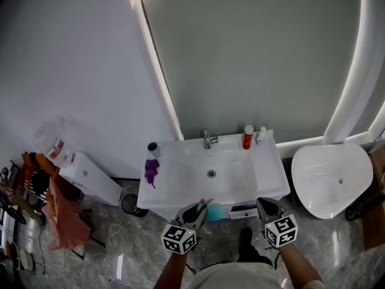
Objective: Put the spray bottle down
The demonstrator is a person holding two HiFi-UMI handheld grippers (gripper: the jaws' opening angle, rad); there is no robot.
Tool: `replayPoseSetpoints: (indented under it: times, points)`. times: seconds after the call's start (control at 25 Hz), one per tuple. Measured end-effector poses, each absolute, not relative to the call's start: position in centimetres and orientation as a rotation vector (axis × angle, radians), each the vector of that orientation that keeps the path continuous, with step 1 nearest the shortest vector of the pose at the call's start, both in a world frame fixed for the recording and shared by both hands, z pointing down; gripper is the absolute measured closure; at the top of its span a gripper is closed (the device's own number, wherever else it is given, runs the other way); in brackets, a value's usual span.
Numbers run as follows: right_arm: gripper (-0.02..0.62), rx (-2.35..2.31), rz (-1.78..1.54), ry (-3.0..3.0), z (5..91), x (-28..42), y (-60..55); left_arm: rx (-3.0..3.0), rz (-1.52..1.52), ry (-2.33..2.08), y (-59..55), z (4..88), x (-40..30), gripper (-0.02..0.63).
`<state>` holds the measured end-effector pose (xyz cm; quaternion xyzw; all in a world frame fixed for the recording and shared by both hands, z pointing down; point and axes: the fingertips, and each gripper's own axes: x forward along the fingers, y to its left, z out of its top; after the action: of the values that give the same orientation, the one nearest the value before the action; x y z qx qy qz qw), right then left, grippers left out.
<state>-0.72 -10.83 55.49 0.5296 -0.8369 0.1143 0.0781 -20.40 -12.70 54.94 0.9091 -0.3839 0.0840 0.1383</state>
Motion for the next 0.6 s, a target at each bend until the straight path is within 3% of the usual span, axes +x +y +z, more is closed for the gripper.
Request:
replayPoseSetpoints:
  times: [0.6]
  points:
    - [0.584, 1.391, 0.299, -2.549, 55.6, 4.5, -24.7, 2.527, 0.239, -1.279, -24.0, 55.4, -15.2, 0.538]
